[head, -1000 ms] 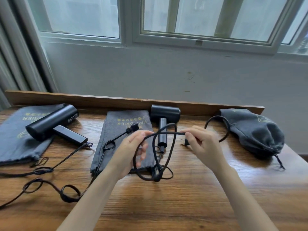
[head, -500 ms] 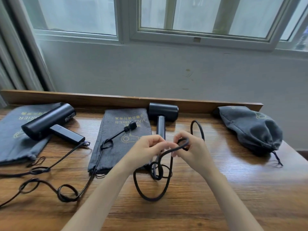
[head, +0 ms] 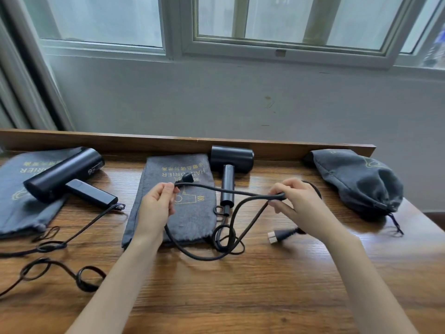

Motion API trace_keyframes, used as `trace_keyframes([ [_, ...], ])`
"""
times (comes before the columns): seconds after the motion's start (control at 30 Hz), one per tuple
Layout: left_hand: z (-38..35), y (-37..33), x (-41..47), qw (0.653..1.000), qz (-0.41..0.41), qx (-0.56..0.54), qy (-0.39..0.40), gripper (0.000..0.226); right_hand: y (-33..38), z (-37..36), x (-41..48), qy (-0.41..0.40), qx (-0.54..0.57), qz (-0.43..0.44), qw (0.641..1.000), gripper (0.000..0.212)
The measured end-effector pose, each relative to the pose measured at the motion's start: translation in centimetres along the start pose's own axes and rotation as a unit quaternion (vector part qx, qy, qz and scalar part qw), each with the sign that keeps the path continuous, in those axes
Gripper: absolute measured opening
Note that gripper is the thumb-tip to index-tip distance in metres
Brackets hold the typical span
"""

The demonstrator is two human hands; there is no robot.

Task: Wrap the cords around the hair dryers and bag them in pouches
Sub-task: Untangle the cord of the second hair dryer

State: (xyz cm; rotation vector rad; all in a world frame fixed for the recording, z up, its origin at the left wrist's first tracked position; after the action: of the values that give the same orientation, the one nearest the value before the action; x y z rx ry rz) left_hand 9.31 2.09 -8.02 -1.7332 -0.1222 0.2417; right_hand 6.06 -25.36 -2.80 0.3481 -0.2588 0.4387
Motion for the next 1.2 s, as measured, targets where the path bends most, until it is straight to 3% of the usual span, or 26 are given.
trace_keyframes([
  [0.1,0.3,-0.1,0.4,0.979,-0.075,0.186,-0.035,0.033,0.3,-0.3,0.0,0.046,-0.006,0.02,0.999,0.02],
  [0.2,-2.4,-1.5,-1.1,0.893,-0.206,0.399,-0.016,0.016,1.2,-0.6,0.1,0.077,0.048,0.017,0.996,0.022],
  [0.23,-3.9,-2.0,-1.8,0.867,-0.247,0.433,0.012,0.021,1.6,-0.6,0.3,0.081,0.061,0.019,0.995,0.022],
  [0.3,-7.0,-2.9,-3.5,0.824,-0.319,0.459,0.091,0.059,2.4,-0.8,0.6,0.085,0.071,0.039,0.993,0.026],
  [0.33,-8.3,-3.6,-4.6,0.781,-0.385,0.482,0.103,0.065,2.8,-0.9,0.8,0.086,0.076,0.054,0.992,0.027],
  [0.4,-10.7,-4.1,-6.4,0.661,-0.509,0.543,0.095,0.05,3.0,-1.1,0.9,0.081,0.087,0.072,0.99,0.025],
  [0.47,-12.2,-4.2,-7.5,0.6,-0.56,0.563,0.102,0.03,2.9,-1.3,0.9,0.078,0.089,0.073,0.99,0.022],
  [0.53,-12.5,-4.7,-7.9,0.602,-0.569,0.545,0.129,0.014,2.6,-1.5,0.7,0.083,0.088,0.064,0.991,0.013],
  [0.6,-11.9,-5.1,-7.4,0.63,-0.531,0.552,0.131,0.029,1.9,-1.4,0.4,0.101,0.08,0.041,0.991,0.012],
  [0.73,-7.3,-7.3,-4.7,0.787,-0.405,0.464,0.043,0.039,-1.1,-0.4,-0.5,0.093,0.129,-0.039,0.987,0.015],
  [0.8,-4.5,-8.3,-3.2,0.816,-0.362,0.45,-0.03,0.03,-1.8,-0.4,-1.0,0.055,0.227,-0.072,0.97,0.014],
  [0.97,-2.2,-8.3,-1.6,0.824,-0.291,0.475,-0.105,0.022,-1.2,-2.7,-1.1,0.025,0.388,-0.112,0.914,0.013],
  [1.03,-2.8,-7.7,-1.7,0.789,-0.295,0.53,-0.097,0.017,-1.0,-3.1,-0.9,0.005,0.386,-0.121,0.914,0.012],
  [1.13,-6.6,-5.6,-3.6,0.712,-0.377,0.593,0.016,0.028,0.2,-3.3,-0.4,-0.008,0.372,-0.092,0.924,0.015],
  [1.2,-9.3,-4.1,-5.0,0.723,-0.359,0.576,0.129,0.04,1.2,-3.6,-0.1,-0.006,0.38,-0.069,0.922,0.015],
])
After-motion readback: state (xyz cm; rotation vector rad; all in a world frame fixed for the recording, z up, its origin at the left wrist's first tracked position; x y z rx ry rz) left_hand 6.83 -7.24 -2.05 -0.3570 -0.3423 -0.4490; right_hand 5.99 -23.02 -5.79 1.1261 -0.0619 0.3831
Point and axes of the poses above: each hand's wrist, its own x-axis towards the middle knuckle, its own z-axis out of the back of the hand, y = z × x, the point moved 6 cm from there along x, towards the middle knuckle, and after that the axes turned 8 degrees about z, right-handed, at the moved point
